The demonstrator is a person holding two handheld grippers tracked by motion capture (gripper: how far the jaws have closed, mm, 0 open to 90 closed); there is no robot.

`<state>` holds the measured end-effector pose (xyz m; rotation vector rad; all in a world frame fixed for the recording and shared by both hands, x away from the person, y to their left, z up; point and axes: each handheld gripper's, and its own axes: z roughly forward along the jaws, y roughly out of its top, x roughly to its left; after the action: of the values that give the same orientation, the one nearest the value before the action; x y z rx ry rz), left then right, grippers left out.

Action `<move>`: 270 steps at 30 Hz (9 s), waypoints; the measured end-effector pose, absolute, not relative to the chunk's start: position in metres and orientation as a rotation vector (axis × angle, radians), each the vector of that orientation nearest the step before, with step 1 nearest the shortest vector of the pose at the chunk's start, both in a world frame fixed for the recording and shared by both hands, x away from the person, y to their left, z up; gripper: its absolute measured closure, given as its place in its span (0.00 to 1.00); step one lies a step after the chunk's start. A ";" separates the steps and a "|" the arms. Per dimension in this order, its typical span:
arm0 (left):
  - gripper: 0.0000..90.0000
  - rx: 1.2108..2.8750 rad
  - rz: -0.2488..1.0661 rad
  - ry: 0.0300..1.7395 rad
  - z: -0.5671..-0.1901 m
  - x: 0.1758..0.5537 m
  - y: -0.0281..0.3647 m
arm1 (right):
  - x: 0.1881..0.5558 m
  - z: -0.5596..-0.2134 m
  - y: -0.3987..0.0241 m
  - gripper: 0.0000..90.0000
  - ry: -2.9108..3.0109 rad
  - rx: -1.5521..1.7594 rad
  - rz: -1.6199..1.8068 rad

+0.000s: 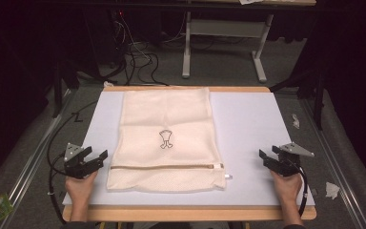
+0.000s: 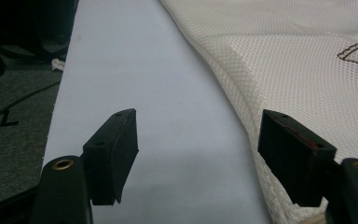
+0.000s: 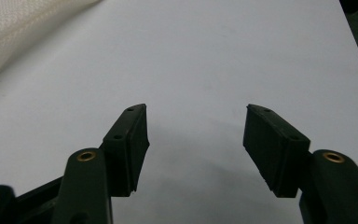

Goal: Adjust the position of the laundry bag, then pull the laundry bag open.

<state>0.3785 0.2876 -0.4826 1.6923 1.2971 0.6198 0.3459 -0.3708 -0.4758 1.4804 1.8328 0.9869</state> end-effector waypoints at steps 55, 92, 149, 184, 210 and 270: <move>0.27 1.818 0.388 1.256 -0.464 0.397 0.255 | 0.368 -0.451 -0.303 0.56 2.068 1.459 1.121; 0.74 1.950 0.393 1.346 -0.472 0.421 0.224 | 0.419 -0.463 -0.209 0.75 2.292 1.456 0.929; 0.97 1.891 0.396 1.229 -0.446 0.430 0.193 | 0.409 -0.443 -0.259 0.97 2.220 1.449 1.004; 0.97 1.924 0.374 1.107 -0.436 0.431 0.147 | 0.394 -0.430 -0.307 0.97 2.156 1.474 0.944; 0.96 1.959 0.363 1.075 -0.441 0.430 0.118 | 0.388 -0.439 -0.334 0.96 2.125 1.516 0.896; 0.53 2.052 0.390 0.931 -0.472 0.362 0.088 | 0.352 -0.471 -0.341 0.56 2.102 1.574 0.961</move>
<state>0.3622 0.0880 -0.4720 2.0524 0.9309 0.3905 0.3516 -0.3412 -0.4713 1.5737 2.1022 0.9606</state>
